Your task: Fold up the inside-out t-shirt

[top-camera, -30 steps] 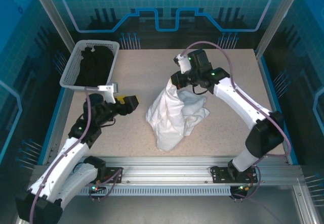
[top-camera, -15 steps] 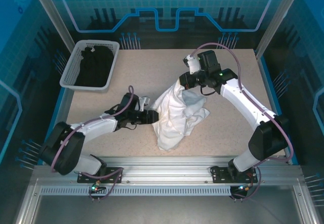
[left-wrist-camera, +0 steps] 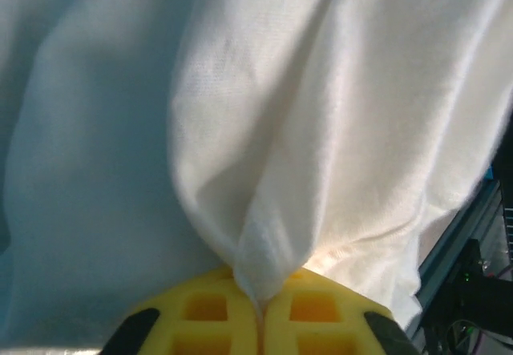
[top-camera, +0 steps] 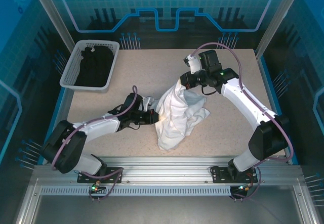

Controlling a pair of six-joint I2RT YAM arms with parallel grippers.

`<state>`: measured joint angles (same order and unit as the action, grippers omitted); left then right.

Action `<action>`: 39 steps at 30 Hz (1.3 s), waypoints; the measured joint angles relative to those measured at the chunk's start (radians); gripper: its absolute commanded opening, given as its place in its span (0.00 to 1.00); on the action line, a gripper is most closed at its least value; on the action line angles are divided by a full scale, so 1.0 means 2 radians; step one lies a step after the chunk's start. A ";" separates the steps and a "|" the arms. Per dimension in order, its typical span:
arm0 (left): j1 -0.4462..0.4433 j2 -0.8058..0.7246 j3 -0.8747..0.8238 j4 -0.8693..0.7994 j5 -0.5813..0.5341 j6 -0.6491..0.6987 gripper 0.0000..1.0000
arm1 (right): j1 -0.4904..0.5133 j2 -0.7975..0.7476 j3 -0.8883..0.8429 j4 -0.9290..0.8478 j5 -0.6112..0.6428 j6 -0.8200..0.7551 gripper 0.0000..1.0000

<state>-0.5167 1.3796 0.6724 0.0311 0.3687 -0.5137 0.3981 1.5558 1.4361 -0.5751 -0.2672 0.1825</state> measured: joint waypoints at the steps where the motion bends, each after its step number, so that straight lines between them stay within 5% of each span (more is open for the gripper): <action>1: 0.002 -0.028 0.011 -0.027 -0.011 0.010 0.00 | 0.000 -0.002 0.013 -0.012 0.014 -0.006 0.00; 6: 0.014 -0.212 0.094 -0.069 -0.056 0.041 0.00 | 0.000 -0.098 0.032 -0.012 0.083 -0.033 0.00; 9: 0.014 -0.241 0.178 -0.061 -0.062 0.059 0.00 | -0.001 -0.185 0.074 0.010 0.100 -0.047 0.00; 15: 0.014 -0.195 0.328 -0.069 -0.093 0.119 0.00 | 0.000 -0.234 0.205 0.050 0.085 -0.073 0.01; 19: 0.014 -0.169 0.380 -0.096 -0.114 0.153 0.00 | -0.001 -0.230 0.207 0.044 0.085 -0.087 0.01; 30: 0.014 -0.177 0.386 -0.138 -0.160 0.197 0.00 | 0.000 -0.221 0.178 0.028 0.067 -0.094 0.02; 35: 0.043 -0.098 0.391 -0.106 -0.180 0.191 0.00 | -0.019 -0.186 0.163 0.060 0.106 -0.099 0.03; 36: 0.060 -0.064 0.402 -0.098 -0.185 0.186 0.02 | -0.035 -0.161 0.166 0.072 0.111 -0.093 0.06; 39: 0.114 0.097 0.495 -0.088 -0.190 0.155 0.44 | -0.068 -0.045 0.207 0.103 0.138 -0.072 0.28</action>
<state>-0.2893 1.5726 1.6627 -0.1444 -0.0105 -0.2028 0.2611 1.4662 1.8507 -0.3683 0.0086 0.0387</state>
